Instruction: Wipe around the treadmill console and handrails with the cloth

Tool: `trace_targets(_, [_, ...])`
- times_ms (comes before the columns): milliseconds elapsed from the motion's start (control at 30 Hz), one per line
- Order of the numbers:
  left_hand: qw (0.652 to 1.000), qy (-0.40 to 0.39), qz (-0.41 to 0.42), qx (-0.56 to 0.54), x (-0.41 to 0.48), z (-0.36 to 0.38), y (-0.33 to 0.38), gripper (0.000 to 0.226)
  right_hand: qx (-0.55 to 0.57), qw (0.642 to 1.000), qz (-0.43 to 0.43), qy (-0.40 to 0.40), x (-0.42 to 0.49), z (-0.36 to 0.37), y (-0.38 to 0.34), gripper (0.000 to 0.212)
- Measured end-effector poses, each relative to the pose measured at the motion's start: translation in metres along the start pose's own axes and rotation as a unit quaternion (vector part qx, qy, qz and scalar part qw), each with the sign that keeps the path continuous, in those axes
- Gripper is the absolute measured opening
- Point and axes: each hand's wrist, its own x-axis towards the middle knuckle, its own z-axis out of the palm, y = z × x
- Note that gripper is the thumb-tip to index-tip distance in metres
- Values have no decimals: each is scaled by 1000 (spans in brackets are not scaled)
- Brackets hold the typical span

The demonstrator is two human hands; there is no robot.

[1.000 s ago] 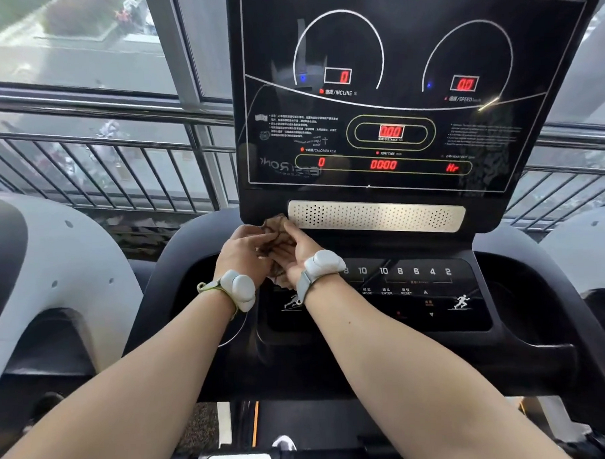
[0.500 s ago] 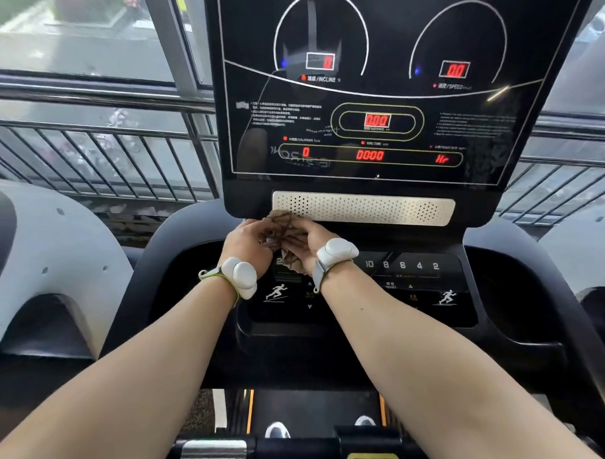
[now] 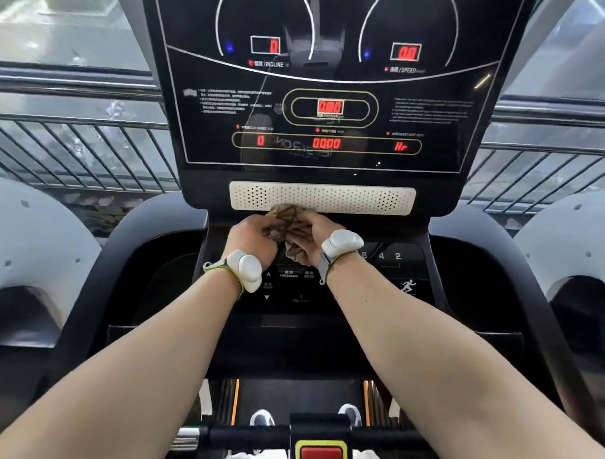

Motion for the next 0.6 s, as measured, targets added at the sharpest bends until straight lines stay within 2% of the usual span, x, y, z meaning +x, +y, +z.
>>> trace_targets(267, [1000,-23,-17,-12,-8,29,49,46,19,999,-25,8,3,-49,-23,16])
trace_targets(400, [999,-35,5,-11,-12,53,80,47,1,999,-34,0,0,-87,-40,15])
trace_targets(600, [996,-68,48,35,-9,92,124,37,18,998,-53,13,1,-141,-67,13])
